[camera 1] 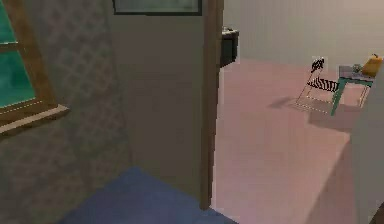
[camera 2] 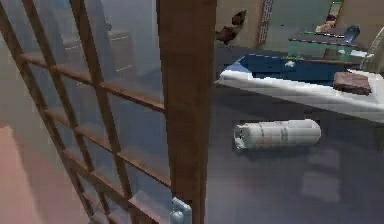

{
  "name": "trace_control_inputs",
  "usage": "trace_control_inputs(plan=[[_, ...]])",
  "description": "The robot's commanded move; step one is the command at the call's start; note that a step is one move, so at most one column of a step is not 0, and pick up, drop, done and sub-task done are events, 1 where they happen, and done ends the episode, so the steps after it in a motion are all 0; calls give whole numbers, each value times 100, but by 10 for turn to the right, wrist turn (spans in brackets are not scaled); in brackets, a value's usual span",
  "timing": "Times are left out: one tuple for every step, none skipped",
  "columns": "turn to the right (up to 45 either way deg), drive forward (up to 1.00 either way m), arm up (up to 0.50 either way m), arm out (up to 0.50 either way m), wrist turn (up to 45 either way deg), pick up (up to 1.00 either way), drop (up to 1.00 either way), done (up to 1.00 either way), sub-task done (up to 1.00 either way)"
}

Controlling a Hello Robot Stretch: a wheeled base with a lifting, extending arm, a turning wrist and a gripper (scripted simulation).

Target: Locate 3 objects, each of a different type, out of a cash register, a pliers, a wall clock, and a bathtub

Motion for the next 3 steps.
trace_control_inputs(plan=[[270, 0, 0, 0, 0, 0, 0, 0, 0], [0, 100, 0, 0, 0, 0, 0, 0, 0], [90, 0, 0, 0, 0, 0, 0, 0, 0]])
